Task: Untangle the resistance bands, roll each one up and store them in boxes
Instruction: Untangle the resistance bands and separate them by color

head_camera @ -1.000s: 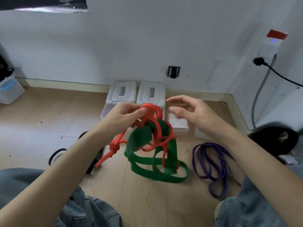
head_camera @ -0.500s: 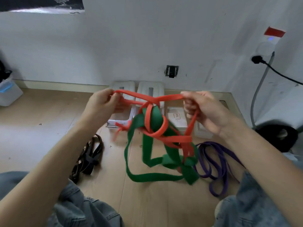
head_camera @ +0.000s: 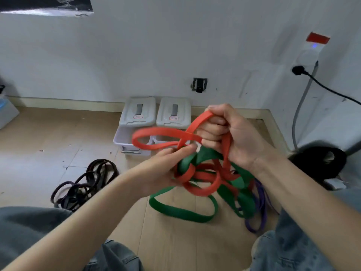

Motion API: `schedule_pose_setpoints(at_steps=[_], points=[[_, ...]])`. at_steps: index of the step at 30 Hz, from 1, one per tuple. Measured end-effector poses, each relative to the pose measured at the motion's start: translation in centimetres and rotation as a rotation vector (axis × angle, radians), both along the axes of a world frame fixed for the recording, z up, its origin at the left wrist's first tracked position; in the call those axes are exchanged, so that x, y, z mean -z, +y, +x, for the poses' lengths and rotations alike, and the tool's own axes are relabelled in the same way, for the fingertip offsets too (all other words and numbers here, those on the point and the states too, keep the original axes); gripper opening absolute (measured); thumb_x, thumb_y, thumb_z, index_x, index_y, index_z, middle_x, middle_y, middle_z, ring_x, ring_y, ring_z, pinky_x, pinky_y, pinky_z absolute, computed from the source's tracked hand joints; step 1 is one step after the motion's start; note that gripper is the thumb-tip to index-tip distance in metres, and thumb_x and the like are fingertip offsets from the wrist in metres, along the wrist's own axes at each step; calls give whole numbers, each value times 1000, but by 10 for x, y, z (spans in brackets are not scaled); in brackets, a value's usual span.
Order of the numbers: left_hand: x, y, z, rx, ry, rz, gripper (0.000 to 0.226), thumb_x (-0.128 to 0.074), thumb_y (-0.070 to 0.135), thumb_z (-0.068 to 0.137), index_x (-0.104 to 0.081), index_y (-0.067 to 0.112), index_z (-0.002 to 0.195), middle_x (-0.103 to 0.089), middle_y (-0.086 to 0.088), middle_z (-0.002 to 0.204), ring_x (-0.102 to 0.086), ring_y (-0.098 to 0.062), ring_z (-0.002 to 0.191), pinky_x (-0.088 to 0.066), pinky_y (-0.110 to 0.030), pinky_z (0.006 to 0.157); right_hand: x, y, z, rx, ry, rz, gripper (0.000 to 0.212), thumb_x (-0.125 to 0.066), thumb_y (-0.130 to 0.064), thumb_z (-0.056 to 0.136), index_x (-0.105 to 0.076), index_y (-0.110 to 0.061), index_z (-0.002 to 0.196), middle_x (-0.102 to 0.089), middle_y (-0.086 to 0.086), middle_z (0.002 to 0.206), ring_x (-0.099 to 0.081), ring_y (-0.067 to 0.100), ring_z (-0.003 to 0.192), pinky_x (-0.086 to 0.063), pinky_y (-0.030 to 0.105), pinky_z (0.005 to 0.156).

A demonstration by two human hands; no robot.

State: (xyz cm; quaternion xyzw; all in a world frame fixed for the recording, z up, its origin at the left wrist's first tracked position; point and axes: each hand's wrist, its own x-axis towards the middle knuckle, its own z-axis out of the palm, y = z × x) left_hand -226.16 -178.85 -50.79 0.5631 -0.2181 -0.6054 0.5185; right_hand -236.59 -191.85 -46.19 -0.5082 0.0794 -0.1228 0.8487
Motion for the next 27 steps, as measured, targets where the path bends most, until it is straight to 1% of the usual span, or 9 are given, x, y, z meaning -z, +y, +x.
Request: schedule_pose_setpoints(at_steps=[5,9,11,14,17,19,21,25,27], points=[[2,-3,11,-292,26,-18,40,-70,9,72,-60,5,111,-71,-18,97,-70,-28,82,-58,-34,65,4,-15,0,121,112,72,39,-49,-25,89,-33,-21,53,-20,-9,44,-16,7,42,-17,18,37],[-17,15,51,-234,43,-69,56,-78,19,59,-59,4,110,-70,-15,94,-70,-23,76,-57,-29,66,13,-43,-10,442,558,-713,38,-53,-29,95,-46,-17,59,-34,-6,47,-29,8,41,-28,18,40],[-23,23,59,-163,59,-114,40,-71,19,64,-66,6,101,-71,-13,89,-69,-19,71,-57,-27,64,19,-48,-9,496,620,-1139,36,-54,-32,94,-49,-16,61,-40,-4,53,-37,8,45,-31,18,46],[-25,27,60,-181,92,-174,30,-69,25,65,-74,7,88,-70,-10,81,-68,-17,67,-57,-27,62,24,-38,-6,375,616,-1385,22,-53,-33,94,-52,-16,79,-49,-8,61,-47,2,52,-34,10,44],[-24,21,63,-331,146,-171,35,-68,30,68,-71,4,92,-66,-13,94,-61,-26,93,-53,-40,89,27,-19,-4,262,555,-1538,27,-57,-28,92,-45,-17,114,-51,-8,69,-50,1,54,-37,10,43],[-24,17,62,-460,195,-142,25,-62,28,77,-69,5,83,-62,-9,84,-57,-23,88,-46,-39,96,28,-10,-4,254,470,-1738,52,-64,-21,87,-38,-22,131,-53,1,96,-54,10,80,-41,11,57],[-24,13,61,-546,243,-130,23,-59,28,82,-66,7,77,-57,-4,72,-54,-13,72,-47,-33,90,31,-2,-4,293,313,-1924,59,-69,-21,80,-45,-18,134,-45,14,121,-43,23,108,-43,30,82],[-25,13,61,-561,329,-141,20,-60,28,82,-57,9,76,-55,0,68,-53,-8,60,-54,-22,64,39,12,-1,182,157,-1856,58,-61,-58,73,-66,-12,107,-49,6,110,-30,12,101,-34,32,84],[-29,15,59,-487,339,-145,20,-63,30,78,-60,10,78,-57,-1,75,-53,-10,68,-52,-24,74,43,23,3,50,221,-1588,45,-69,-57,71,-69,-20,96,-45,-4,101,-33,8,96,-36,29,85]])
